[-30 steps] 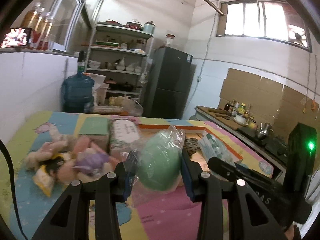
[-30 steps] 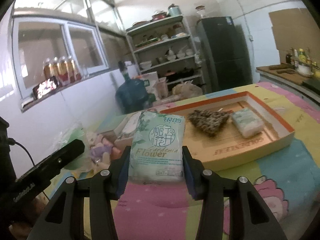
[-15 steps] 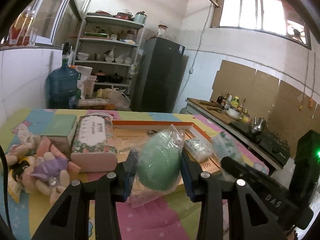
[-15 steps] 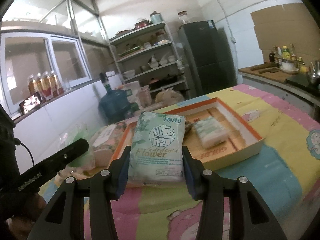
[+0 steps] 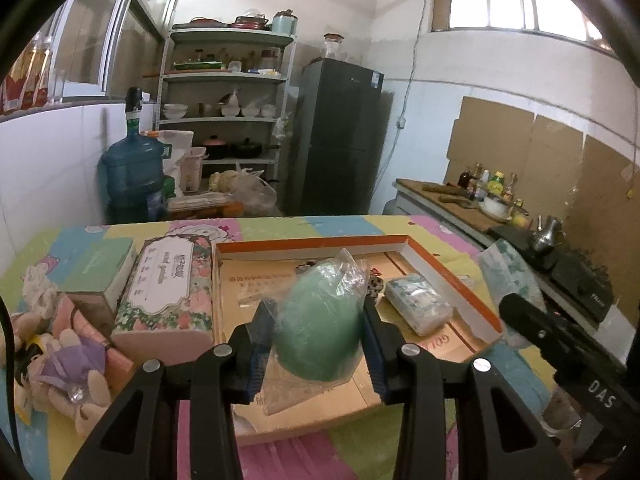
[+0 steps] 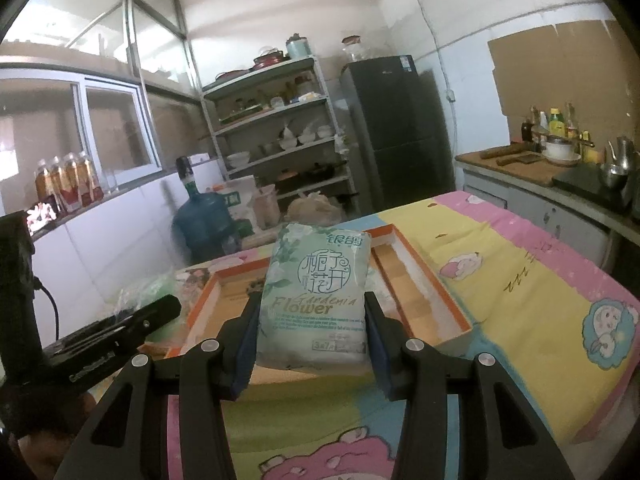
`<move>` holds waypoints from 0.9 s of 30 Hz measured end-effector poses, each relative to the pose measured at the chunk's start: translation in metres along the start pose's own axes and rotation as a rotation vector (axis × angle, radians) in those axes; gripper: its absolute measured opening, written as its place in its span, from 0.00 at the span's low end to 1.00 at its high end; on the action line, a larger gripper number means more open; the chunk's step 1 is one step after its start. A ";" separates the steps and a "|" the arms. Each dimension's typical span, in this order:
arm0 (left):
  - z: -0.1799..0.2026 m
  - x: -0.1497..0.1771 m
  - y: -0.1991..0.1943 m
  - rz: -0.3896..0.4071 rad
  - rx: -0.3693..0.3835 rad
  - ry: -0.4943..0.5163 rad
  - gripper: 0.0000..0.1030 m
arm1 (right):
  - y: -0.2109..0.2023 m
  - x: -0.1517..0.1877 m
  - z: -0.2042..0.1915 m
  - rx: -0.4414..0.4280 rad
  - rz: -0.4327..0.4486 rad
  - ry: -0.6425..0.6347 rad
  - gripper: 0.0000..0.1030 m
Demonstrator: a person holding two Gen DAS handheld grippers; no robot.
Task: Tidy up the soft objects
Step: 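Carry the green ball and tissue pack into the cardboard tray with both tools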
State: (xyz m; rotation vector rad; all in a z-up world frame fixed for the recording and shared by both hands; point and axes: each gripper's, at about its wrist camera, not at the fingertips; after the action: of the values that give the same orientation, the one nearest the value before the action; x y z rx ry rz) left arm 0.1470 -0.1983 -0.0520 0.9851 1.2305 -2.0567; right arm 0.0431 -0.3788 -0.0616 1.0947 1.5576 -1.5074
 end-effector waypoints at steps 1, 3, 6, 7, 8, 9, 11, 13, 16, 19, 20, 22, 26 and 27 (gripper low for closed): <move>0.001 -0.001 0.002 0.000 -0.008 0.005 0.41 | 0.002 -0.001 0.002 0.003 -0.001 -0.003 0.47; 0.004 -0.003 0.007 0.003 -0.026 0.016 0.41 | 0.006 -0.003 0.005 0.005 -0.004 -0.007 0.47; 0.005 -0.004 0.016 0.001 -0.048 0.021 0.41 | 0.012 -0.004 0.008 0.007 -0.010 -0.017 0.47; 0.006 -0.005 0.018 -0.001 -0.052 0.021 0.41 | 0.014 -0.005 0.009 0.008 -0.012 -0.021 0.47; 0.006 -0.005 0.021 -0.003 -0.057 0.021 0.41 | 0.016 -0.004 0.008 0.009 -0.014 -0.027 0.47; 0.007 -0.005 0.022 -0.004 -0.060 0.021 0.41 | 0.018 -0.005 0.009 0.010 -0.017 -0.034 0.47; 0.007 -0.005 0.028 -0.010 -0.070 0.026 0.41 | 0.021 -0.006 0.009 0.012 -0.021 -0.046 0.47; 0.007 -0.004 0.033 -0.020 -0.078 0.025 0.41 | 0.025 -0.007 0.009 0.014 -0.026 -0.059 0.47; 0.005 -0.004 0.041 -0.033 -0.085 0.018 0.40 | 0.030 -0.009 0.011 0.015 -0.033 -0.067 0.47; 0.004 -0.004 0.049 -0.040 -0.095 0.014 0.40 | 0.034 -0.009 0.014 0.003 -0.039 -0.067 0.47; 0.003 -0.004 0.050 -0.042 -0.098 0.013 0.40 | 0.036 -0.008 0.014 0.000 -0.041 -0.069 0.47; 0.002 -0.004 0.054 -0.048 -0.105 0.008 0.41 | 0.041 -0.008 0.014 -0.008 -0.050 -0.072 0.47; -0.002 -0.003 0.061 -0.065 -0.118 0.003 0.41 | 0.054 -0.007 0.013 -0.041 -0.086 -0.085 0.47; -0.002 -0.003 0.063 -0.069 -0.122 0.003 0.40 | 0.060 -0.006 0.010 -0.055 -0.107 -0.095 0.47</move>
State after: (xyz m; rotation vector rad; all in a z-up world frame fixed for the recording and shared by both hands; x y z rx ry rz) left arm 0.1967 -0.2232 -0.0816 0.9006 1.3915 -2.0064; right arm 0.0996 -0.3915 -0.0808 0.9079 1.6040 -1.5548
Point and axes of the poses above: each gripper's, at about its wrist camera, not at the fingertips, and y roughly the way its jaws point, z to its right, x to its underside, and after that the axes turned 12 degrees about -y, right-handed
